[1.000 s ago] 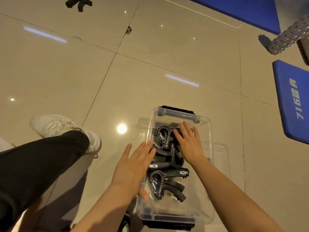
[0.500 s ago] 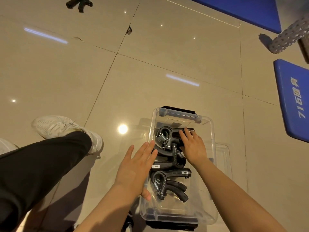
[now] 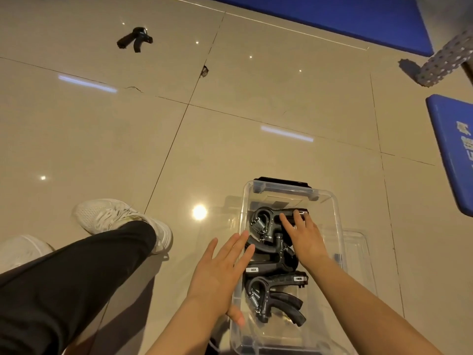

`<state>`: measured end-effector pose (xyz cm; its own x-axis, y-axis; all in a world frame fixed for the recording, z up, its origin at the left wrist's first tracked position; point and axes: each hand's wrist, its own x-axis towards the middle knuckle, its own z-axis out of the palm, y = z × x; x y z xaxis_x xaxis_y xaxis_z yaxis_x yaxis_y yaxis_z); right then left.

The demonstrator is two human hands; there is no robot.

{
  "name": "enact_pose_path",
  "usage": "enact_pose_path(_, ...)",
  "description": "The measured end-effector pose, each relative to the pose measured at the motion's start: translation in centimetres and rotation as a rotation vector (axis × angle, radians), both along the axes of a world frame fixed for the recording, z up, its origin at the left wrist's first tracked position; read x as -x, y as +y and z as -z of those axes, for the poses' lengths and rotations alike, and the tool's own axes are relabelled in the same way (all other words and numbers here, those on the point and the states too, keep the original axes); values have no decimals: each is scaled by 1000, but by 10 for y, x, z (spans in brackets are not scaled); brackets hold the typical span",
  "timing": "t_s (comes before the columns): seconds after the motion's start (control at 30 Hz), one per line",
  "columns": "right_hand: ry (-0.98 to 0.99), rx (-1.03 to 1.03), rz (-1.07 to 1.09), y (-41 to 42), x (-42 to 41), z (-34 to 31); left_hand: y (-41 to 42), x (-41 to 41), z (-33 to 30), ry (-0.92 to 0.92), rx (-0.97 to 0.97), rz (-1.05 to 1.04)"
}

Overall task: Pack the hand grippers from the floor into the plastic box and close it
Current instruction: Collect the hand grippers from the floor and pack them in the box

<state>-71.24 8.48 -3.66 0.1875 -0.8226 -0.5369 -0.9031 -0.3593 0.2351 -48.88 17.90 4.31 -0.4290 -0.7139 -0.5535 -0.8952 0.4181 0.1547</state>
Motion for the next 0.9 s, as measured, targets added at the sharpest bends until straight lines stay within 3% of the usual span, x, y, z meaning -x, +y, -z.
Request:
enact_pose_path(0.17, -19, -68, -15, -6, -3, -16, 1, 0, -5, -36, 16, -7)
enact_pose_path(0.27, -157, -34, 61, 3, 3, -33, 4, 0, -7, -56, 41, -31)
enact_pose_path(0.4, -443, 84, 38, 60, 19, -54, 8, -1, -9, -102, 81, -24)
enact_pose_path(0.63, -517, 206, 172, 173, 39, -45, 8, -3, -3, -12, 214, -66)
enact_pose_path(0.77, -595, 278, 185, 175, 36, -44, 14, 0, -6, -100, 22, -120)
enact_pose_path(0.9, -600, 329, 142, 178, 39, -40, 14, 2, -10, -125, 23, -107)
